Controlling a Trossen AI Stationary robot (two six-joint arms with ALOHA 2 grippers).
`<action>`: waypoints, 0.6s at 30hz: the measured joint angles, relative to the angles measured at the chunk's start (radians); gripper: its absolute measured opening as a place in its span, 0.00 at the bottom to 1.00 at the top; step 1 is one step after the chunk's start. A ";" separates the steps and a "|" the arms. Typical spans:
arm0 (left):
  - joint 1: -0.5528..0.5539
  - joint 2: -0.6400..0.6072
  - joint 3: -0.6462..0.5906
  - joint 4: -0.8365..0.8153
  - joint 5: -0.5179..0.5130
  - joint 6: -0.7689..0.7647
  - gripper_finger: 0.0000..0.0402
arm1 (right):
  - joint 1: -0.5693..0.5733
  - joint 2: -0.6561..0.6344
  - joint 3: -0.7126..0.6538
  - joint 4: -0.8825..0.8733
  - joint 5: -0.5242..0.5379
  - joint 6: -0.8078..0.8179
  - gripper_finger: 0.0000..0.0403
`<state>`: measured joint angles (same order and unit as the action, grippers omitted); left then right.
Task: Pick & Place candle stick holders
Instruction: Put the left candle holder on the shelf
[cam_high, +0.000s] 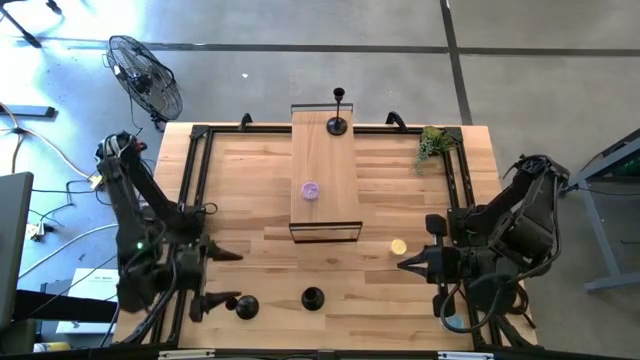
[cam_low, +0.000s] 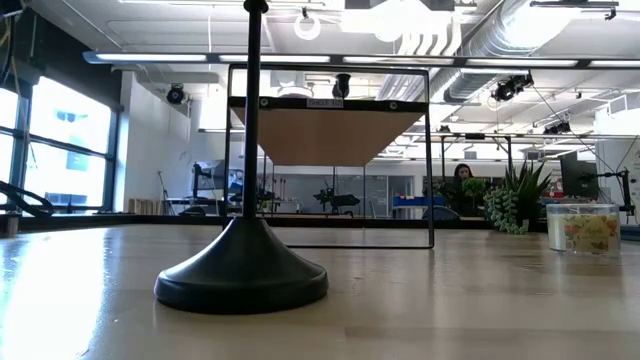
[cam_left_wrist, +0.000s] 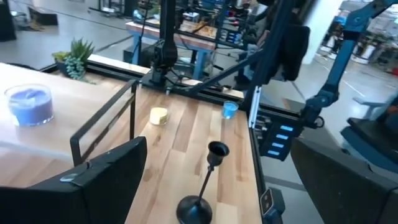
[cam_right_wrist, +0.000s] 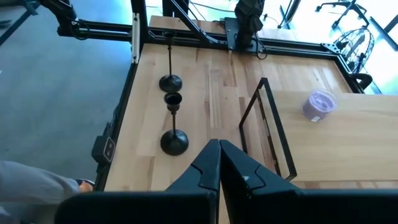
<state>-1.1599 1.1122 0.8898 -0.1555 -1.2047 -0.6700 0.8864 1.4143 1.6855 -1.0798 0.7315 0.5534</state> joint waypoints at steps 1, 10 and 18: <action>-0.005 0.014 0.000 0.000 -0.010 -0.013 0.97 | 0.000 0.000 0.000 0.000 0.000 0.005 0.00; -0.014 0.064 0.000 -0.049 0.065 -0.064 0.97 | 0.000 0.001 0.000 0.000 0.006 0.042 0.00; -0.014 0.064 0.000 -0.277 0.123 -0.294 0.97 | -0.005 0.058 0.000 0.004 0.043 0.075 0.00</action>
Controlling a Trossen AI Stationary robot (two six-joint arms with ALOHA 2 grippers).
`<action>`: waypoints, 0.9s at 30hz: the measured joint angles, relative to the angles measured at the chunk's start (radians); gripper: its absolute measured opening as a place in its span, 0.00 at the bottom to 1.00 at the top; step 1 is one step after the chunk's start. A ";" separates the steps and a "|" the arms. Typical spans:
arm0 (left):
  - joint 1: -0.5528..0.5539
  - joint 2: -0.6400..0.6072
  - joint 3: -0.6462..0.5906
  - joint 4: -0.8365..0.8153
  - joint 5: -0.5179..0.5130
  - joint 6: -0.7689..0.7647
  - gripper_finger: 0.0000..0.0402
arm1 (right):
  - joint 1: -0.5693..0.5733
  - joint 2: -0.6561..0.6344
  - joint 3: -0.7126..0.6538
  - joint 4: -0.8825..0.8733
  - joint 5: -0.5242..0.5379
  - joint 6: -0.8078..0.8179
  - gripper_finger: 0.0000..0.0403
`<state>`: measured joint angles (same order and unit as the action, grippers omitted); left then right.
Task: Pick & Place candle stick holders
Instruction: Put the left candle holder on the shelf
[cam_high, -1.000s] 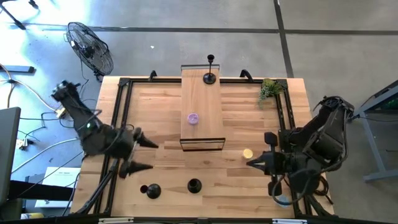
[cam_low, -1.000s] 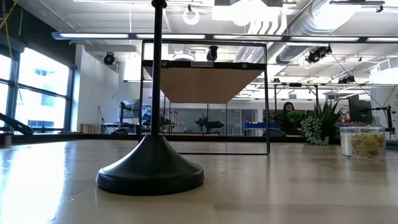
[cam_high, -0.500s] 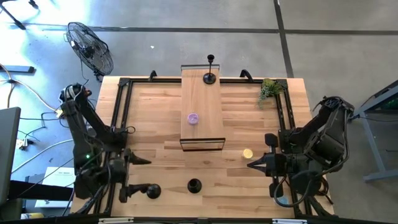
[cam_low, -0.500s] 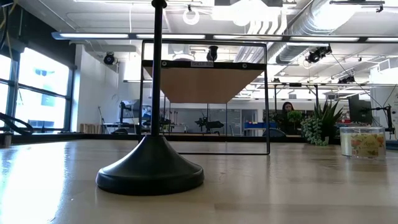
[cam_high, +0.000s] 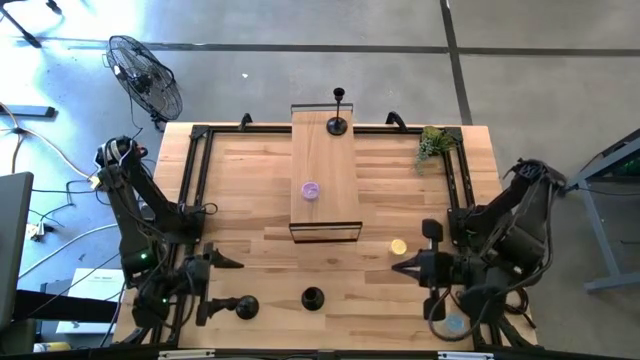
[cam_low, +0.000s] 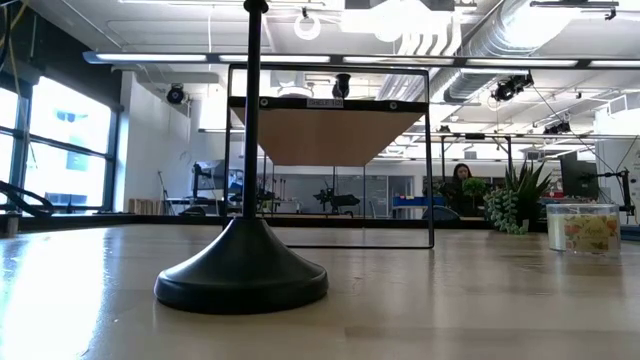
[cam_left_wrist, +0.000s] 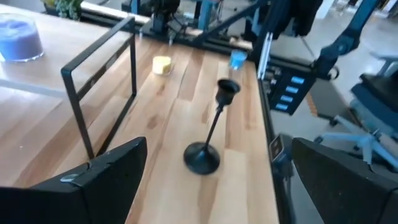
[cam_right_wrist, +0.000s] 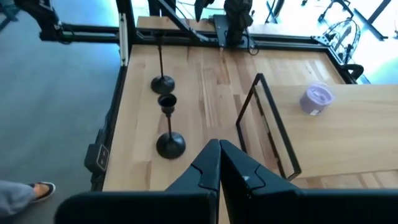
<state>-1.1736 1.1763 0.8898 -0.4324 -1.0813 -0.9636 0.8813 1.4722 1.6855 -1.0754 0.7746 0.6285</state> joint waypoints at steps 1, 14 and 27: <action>0.000 0.000 0.000 -0.013 0.006 -0.004 0.97 | -0.005 0.011 0.000 0.000 -0.001 0.000 0.00; -0.069 0.000 0.000 -0.043 0.043 0.121 0.97 | -0.149 0.099 0.000 0.125 -0.042 -0.019 0.00; -0.143 0.075 0.000 -0.065 -0.104 0.049 0.97 | -0.210 0.100 0.000 0.289 -0.094 -0.114 0.00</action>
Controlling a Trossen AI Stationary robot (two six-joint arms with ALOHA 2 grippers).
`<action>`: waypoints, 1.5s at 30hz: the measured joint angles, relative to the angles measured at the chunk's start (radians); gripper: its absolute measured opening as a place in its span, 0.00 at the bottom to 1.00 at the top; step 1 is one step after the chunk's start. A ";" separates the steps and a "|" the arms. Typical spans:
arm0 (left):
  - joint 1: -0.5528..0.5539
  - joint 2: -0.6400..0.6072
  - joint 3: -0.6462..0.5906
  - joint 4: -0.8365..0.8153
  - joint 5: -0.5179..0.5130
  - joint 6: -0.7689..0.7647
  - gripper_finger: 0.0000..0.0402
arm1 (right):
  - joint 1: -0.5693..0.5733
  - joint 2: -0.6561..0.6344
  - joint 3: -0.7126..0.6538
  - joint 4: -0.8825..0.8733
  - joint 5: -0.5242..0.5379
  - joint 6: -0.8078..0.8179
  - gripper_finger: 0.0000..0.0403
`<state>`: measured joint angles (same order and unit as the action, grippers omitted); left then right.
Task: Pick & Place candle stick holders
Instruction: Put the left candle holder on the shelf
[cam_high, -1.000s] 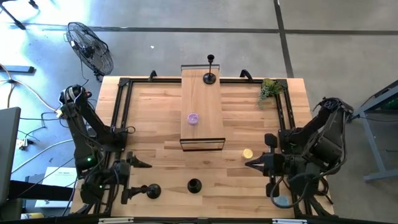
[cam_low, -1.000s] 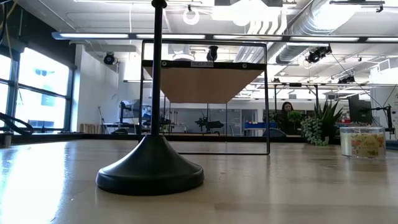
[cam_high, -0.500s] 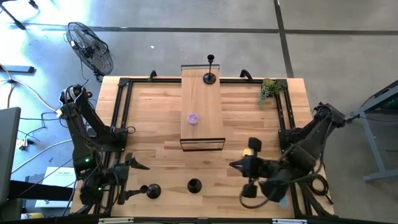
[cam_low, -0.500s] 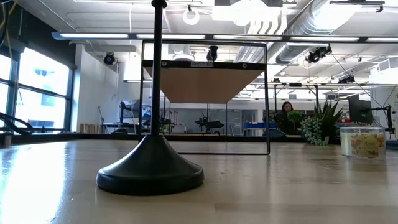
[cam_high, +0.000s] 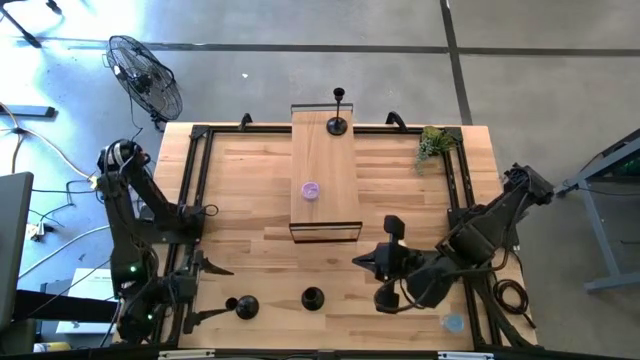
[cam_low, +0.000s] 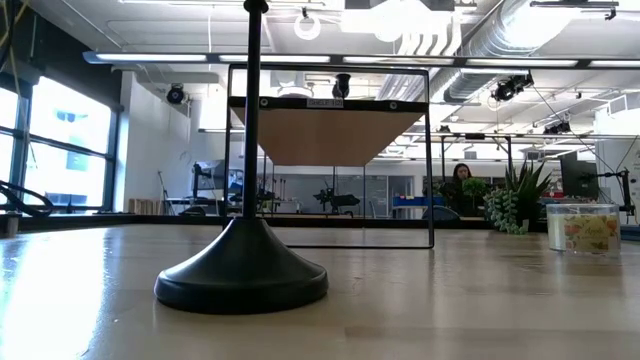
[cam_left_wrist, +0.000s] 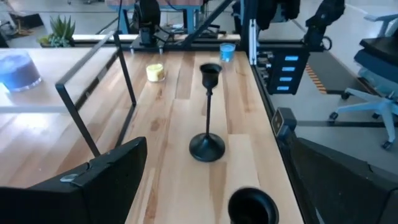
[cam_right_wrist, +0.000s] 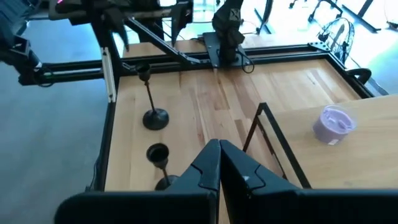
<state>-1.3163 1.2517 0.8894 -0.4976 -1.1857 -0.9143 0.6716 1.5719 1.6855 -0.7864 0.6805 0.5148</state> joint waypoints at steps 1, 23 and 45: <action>0.000 0.019 0.000 0.000 -0.003 -0.015 0.97 | -0.005 0.000 0.000 -0.001 -0.003 0.000 0.00; 0.001 0.124 -0.001 0.068 0.055 -0.108 0.97 | -0.059 0.000 0.000 0.089 -0.049 0.000 0.00; 0.001 0.167 -0.001 0.060 0.006 -0.150 0.97 | -0.109 0.000 0.000 0.162 -0.115 0.010 0.00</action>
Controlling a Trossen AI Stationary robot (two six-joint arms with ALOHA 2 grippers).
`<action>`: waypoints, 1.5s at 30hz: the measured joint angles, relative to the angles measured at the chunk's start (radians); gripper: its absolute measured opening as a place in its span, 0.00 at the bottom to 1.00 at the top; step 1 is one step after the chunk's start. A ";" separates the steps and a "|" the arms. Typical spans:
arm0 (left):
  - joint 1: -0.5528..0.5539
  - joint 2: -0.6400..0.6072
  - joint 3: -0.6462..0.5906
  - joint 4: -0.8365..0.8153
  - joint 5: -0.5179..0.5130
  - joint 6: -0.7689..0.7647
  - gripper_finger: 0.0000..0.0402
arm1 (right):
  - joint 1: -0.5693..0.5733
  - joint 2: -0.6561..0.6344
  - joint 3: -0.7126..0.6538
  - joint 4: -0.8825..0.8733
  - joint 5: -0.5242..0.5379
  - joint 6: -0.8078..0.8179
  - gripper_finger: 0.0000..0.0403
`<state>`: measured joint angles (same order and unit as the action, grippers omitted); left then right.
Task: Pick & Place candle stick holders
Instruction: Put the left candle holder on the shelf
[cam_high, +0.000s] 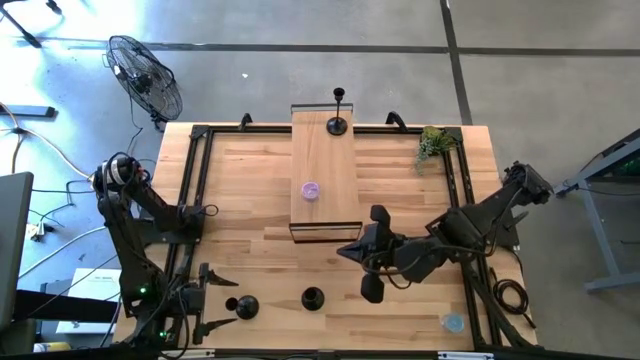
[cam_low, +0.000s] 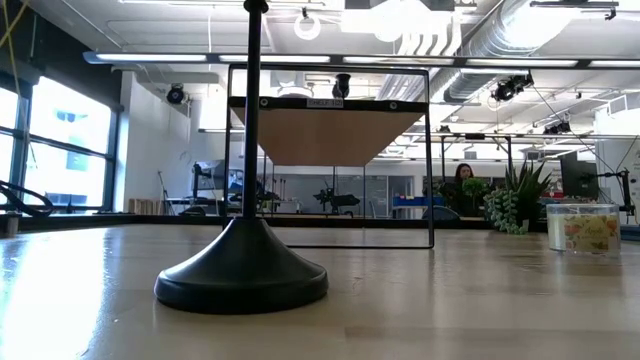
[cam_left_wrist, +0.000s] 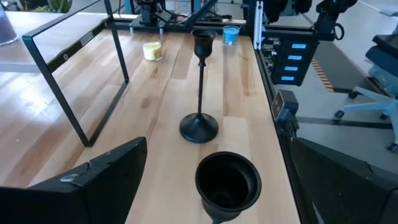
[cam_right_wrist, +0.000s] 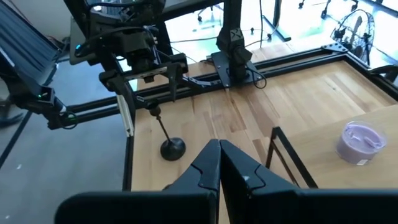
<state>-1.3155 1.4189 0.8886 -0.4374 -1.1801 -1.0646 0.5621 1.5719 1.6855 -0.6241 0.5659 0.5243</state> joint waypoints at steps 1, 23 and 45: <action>0.000 0.000 0.000 0.000 0.000 -0.006 0.97 | -0.002 0.000 0.000 0.001 -0.004 0.000 0.00; 0.000 0.038 0.000 -0.166 0.000 -0.094 0.97 | -0.088 0.000 0.000 0.043 -0.105 0.000 0.00; 0.000 0.038 0.000 -0.180 0.014 -0.095 0.97 | -0.111 0.000 0.000 0.046 -0.125 -0.001 0.00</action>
<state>-1.3155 1.4567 0.8890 -0.6173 -1.1662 -1.1595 0.4511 1.5719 1.6855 -0.5777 0.4412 0.5236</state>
